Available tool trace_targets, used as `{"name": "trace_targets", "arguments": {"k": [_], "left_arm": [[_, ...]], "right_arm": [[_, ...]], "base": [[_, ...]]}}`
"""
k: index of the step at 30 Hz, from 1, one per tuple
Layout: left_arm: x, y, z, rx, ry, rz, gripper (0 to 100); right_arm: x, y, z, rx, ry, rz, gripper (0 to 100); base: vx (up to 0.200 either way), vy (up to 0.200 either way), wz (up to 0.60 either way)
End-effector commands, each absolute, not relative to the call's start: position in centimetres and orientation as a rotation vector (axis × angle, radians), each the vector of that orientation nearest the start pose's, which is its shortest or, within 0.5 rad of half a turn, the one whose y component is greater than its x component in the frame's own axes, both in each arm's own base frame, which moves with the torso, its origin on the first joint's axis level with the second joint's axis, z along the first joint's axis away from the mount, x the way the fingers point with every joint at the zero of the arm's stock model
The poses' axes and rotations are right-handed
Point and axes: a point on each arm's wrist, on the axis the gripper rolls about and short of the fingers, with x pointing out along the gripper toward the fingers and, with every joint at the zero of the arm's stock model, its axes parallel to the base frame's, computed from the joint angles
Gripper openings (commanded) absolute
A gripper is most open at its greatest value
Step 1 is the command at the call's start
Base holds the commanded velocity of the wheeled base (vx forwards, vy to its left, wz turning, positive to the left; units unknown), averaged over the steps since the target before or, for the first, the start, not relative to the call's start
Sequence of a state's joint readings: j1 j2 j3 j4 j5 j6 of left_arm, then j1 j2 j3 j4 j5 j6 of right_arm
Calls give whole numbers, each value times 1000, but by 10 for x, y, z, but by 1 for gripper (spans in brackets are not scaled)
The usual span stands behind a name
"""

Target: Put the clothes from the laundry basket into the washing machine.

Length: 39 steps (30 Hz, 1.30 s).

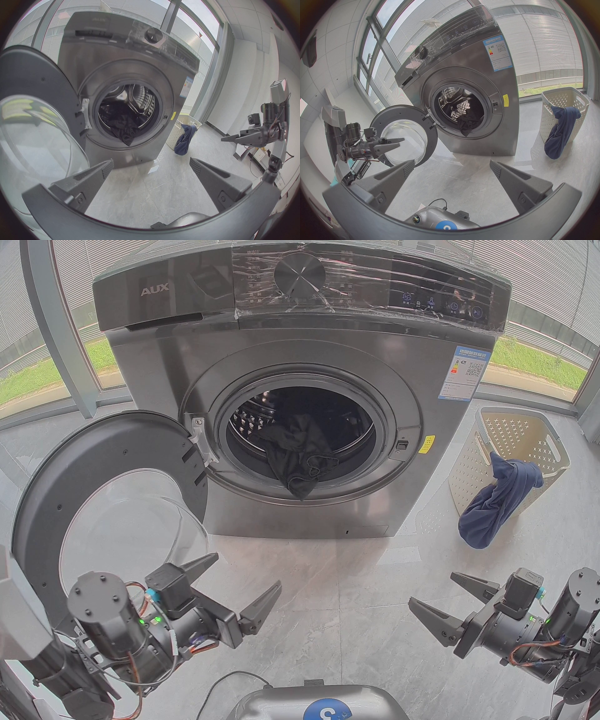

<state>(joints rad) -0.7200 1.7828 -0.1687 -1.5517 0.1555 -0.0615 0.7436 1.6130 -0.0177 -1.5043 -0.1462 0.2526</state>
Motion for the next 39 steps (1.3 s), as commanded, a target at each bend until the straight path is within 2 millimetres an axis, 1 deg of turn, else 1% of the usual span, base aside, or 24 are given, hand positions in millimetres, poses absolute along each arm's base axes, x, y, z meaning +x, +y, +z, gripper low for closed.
{"name": "trace_targets", "arguments": {"k": [1,3,9,13,18,21,25,27,29,32,36,37,39], "left_arm": [[208,-170,75,-3,172,-554,100],[209,-174,73,-17,180,-565,100],[211,-175,68,-54,204,-560,100],[219,-179,69,-62,185,-554,100],[233,-190,69,-75,155,-555,100],[241,-195,69,-88,133,-555,100],[249,-198,73,-104,106,-551,100],[254,-198,75,-113,95,-550,100],[261,-195,78,-116,77,-535,100],[274,-186,77,-115,62,-490,100],[279,-183,77,-118,57,-476,100],[283,-182,78,-116,47,-469,100],[284,-184,83,-125,35,-501,100]], "right_arm": [[140,125,102,179,213,583,100],[141,126,101,176,219,584,100],[142,129,96,166,244,589,100],[140,133,93,157,259,609,100],[138,138,89,145,278,627,100],[139,139,86,138,291,627,100],[139,139,86,139,293,628,100],[140,139,85,136,299,623,100],[145,141,83,135,303,612,100],[153,149,81,141,291,611,100],[153,154,82,151,279,631,100],[152,155,82,154,279,635,100],[149,156,82,152,284,650,100]], "base": [[0,0,0],[0,0,0],[0,0,0],[200,0,0],[200,0,0],[200,0,0],[200,0,0],[200,0,0],[0,0,0],[0,0,0],[0,0,0],[0,0,0],[0,0,0]]}}
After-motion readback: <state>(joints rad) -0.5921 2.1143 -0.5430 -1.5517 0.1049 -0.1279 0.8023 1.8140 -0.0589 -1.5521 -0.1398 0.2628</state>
